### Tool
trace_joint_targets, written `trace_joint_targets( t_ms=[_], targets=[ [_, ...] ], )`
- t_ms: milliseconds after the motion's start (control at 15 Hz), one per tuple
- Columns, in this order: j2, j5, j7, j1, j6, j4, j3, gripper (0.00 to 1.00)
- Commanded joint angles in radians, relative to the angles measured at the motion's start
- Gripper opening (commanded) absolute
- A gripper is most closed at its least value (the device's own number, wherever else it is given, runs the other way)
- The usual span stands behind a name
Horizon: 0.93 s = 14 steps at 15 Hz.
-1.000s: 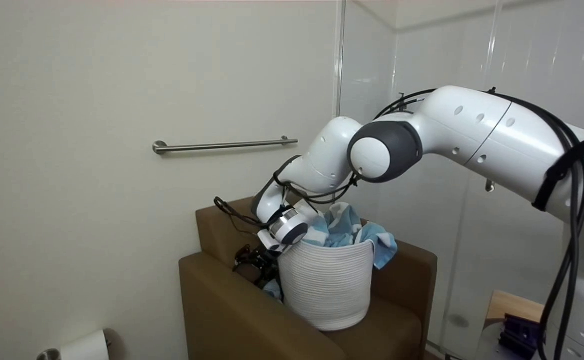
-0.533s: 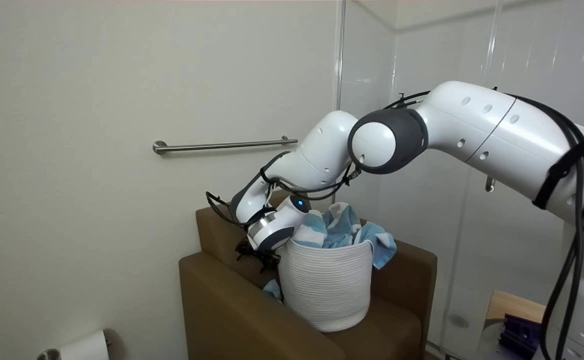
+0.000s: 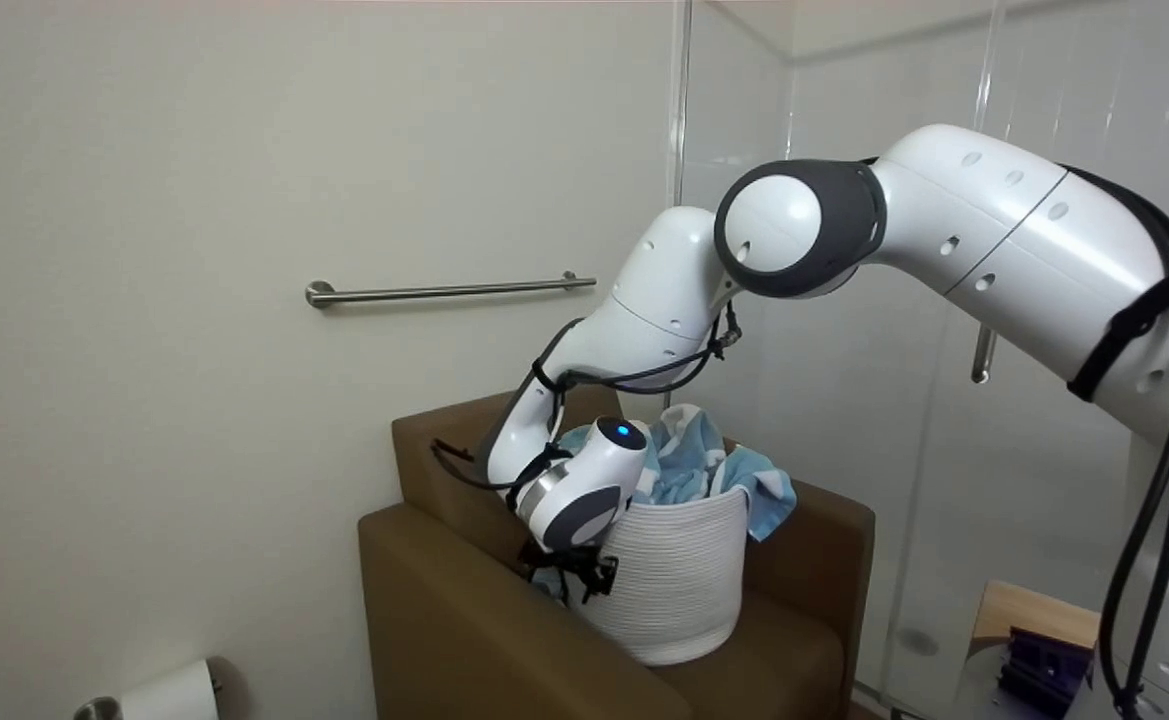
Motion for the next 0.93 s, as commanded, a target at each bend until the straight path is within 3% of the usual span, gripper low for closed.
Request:
trace_joint_targets(
  t_ms=[0,533,867],
  targets=[
    [-0.009,0.025,-0.027,-0.002,-0.001,-0.003,0.000,1.00],
    [-0.014,0.026,-0.026,-0.009,-0.003,-0.014,0.002,1.00],
    [-0.023,0.019,-0.022,-0.016,-0.110,0.061,0.022,1.00]
  ],
)
